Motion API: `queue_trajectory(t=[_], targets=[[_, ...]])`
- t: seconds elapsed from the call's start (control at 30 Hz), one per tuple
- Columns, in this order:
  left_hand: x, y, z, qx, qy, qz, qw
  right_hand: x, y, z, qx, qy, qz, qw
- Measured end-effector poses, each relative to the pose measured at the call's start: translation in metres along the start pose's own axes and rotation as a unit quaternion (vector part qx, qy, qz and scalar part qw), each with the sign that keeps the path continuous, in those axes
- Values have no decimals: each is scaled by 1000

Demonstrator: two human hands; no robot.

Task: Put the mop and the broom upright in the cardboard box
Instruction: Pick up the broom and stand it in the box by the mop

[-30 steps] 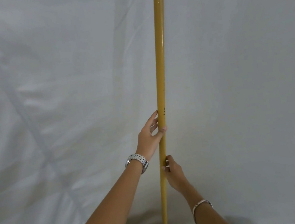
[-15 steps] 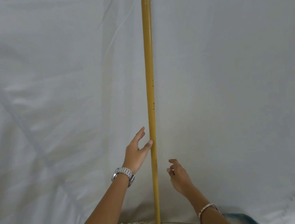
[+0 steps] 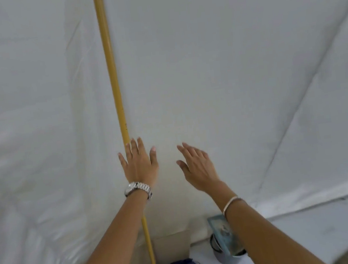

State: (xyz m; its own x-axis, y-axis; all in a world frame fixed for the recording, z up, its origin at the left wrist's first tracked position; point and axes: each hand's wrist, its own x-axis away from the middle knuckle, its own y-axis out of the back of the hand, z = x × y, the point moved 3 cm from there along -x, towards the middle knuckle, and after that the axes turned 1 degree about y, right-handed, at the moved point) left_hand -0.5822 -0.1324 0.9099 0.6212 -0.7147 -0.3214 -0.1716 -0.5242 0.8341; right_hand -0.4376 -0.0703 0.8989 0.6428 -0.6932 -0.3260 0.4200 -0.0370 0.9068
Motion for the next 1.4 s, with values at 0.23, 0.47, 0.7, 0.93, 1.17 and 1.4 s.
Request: queue_trajectory(t=[0.23, 0.47, 0.7, 0.93, 1.17, 1.4], targets=[[61, 28, -129, 86, -59, -26, 994, 61, 122, -53, 157, -7, -49, 986], [129, -7, -227, 58, -112, -5, 992, 148, 176, -147, 151, -62, -90, 982], [210, -92, -327, 10, -128, 43, 991, 242, 186, -288, 130, -86, -55, 986], [273, -175, -339, -31, -100, 128, 986, 290, 136, -375, 118, -96, 24, 988], [285, -300, -312, -49, -63, 215, 973, 311, 48, -456, 88, -174, 82, 977], [342, -475, -244, -3, 108, 289, 951, 356, -110, -554, 46, -206, 217, 953]])
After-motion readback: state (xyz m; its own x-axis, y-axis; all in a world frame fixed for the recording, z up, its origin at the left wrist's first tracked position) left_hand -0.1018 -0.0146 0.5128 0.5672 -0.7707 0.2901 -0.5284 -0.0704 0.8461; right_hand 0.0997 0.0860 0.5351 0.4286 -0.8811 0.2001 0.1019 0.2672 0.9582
